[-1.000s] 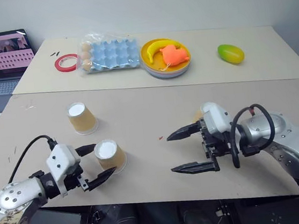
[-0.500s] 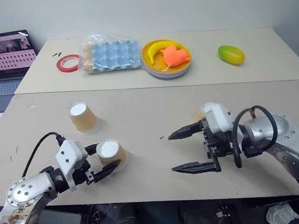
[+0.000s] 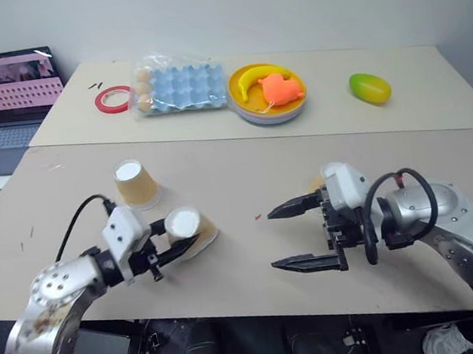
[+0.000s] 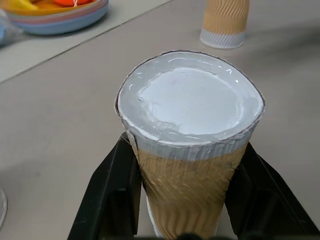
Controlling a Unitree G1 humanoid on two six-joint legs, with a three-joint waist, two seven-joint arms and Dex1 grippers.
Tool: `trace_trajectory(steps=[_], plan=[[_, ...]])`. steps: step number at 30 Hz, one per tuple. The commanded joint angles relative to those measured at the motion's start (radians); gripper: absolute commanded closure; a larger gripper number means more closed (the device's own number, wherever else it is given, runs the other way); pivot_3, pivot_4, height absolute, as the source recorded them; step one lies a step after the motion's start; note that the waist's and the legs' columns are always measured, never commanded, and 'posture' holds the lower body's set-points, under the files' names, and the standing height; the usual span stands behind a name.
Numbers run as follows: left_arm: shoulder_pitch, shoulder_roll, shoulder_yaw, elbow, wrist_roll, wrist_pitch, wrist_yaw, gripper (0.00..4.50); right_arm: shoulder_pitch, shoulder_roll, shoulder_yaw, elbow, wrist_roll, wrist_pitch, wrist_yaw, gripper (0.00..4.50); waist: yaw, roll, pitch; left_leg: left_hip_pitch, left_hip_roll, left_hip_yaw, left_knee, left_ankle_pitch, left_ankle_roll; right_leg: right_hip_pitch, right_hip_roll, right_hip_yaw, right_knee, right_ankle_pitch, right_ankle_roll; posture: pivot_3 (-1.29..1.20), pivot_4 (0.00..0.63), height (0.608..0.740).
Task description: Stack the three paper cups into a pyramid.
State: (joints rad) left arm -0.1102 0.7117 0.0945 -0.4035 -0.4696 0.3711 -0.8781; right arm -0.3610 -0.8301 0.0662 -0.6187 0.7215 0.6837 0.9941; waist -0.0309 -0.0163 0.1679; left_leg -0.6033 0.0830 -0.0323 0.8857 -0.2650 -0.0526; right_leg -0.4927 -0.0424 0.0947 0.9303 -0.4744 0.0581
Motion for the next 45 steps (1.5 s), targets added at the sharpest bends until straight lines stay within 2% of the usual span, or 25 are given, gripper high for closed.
trace_trajectory(steps=[1,7,12,21,25,27,28,29,37,45], plan=[[-0.14,-0.048,-0.087,0.096,0.031,-0.053,-0.045,2.48,0.002,-0.015,-0.034,-0.041,0.015,0.008,-0.015,0.0,0.002,0.0,0.0,0.0,0.0,0.0,0.0,0.001,0.001,0.0,0.0,0.0,0.0,0.0,0.0,0.0,0.15,0.645],[-0.319,-0.189,-0.233,0.291,0.104,-0.145,-0.1,2.48,0.012,-0.024,-0.053,-0.065,0.03,0.026,-0.045,0.0,-0.002,0.0,0.0,-0.001,-0.001,0.0,0.0,0.001,0.001,0.0,0.0,0.001,0.001,0.002,0.001,0.0,0.15,0.645],[-0.396,-0.283,-0.293,0.442,0.16,-0.233,-0.134,2.48,0.033,-0.04,-0.08,-0.099,0.045,0.045,-0.072,0.0,-0.008,0.0,0.0,-0.001,-0.001,-0.001,0.001,0.002,0.002,0.001,0.0,0.001,0.002,0.002,0.001,0.0,0.15,0.645],[-0.458,-0.346,-0.353,0.641,0.254,-0.346,-0.176,2.48,0.06,-0.046,-0.114,-0.147,0.076,0.069,-0.13,0.0,-0.006,0.0,0.0,0.001,-0.003,-0.001,0.001,0.006,0.008,0.002,0.0,0.001,0.006,0.005,0.002,0.0,0.15,0.645],[-0.45,-0.355,-0.344,0.636,0.24,-0.351,-0.191,1.34,0.065,-0.047,-0.119,-0.154,0.079,0.073,-0.146,0.0,-0.006,0.0,0.0,0.001,-0.003,-0.001,0.001,0.007,0.009,0.002,0.0,0.001,0.006,0.006,0.002,0.0,0.15,0.645],[-0.449,-0.355,-0.332,0.624,0.237,-0.355,-0.188,0.37,0.067,-0.047,-0.119,-0.154,0.082,0.071,-0.15,0.0,-0.009,0.0,0.0,0.001,-0.003,-0.001,0.001,0.007,0.009,0.001,0.0,0.001,0.006,0.006,0.002,0.0,0.15,0.645],[-0.45,-0.354,-0.325,0.617,0.232,-0.349,-0.187,0.1,0.067,-0.047,-0.118,-0.153,0.082,0.069,-0.151,0.0,-0.009,0.0,0.0,0.001,-0.003,-0.001,0.001,0.007,0.009,0.001,0.0,0.001,0.006,0.006,0.002,0.0,0.15,0.645],[-0.454,-0.351,-0.316,0.604,0.225,-0.337,-0.184,0.04,0.065,-0.046,-0.115,-0.149,0.082,0.066,-0.151,0.0,-0.009,0.0,0.0,0.001,-0.003,-0.001,0.001,0.007,0.009,0.001,0.0,0.001,0.006,0.006,0.002,0.0,0.15,0.645],[-0.456,-0.258,-0.218,0.384,0.144,-0.182,-0.167,0.04,0.041,-0.028,-0.078,-0.106,0.063,0.043,-0.132,0.0,-0.011,0.0,0.0,0.001,-0.002,-0.002,0.001,0.007,0.009,0.002,0.0,0.001,0.006,0.006,0.002,0.0,0.15,0.645],[-0.316,-0.048,-0.052,0.057,0.022,0.037,-0.129,0.04,-0.02,0.005,-0.025,-0.024,0.033,0.012,-0.063,0.0,-0.014,0.001,0.001,0.001,-0.002,-0.001,0.0,0.007,0.009,0.001,0.0,0.001,0.006,0.006,0.002,0.0,0.15,0.645]])
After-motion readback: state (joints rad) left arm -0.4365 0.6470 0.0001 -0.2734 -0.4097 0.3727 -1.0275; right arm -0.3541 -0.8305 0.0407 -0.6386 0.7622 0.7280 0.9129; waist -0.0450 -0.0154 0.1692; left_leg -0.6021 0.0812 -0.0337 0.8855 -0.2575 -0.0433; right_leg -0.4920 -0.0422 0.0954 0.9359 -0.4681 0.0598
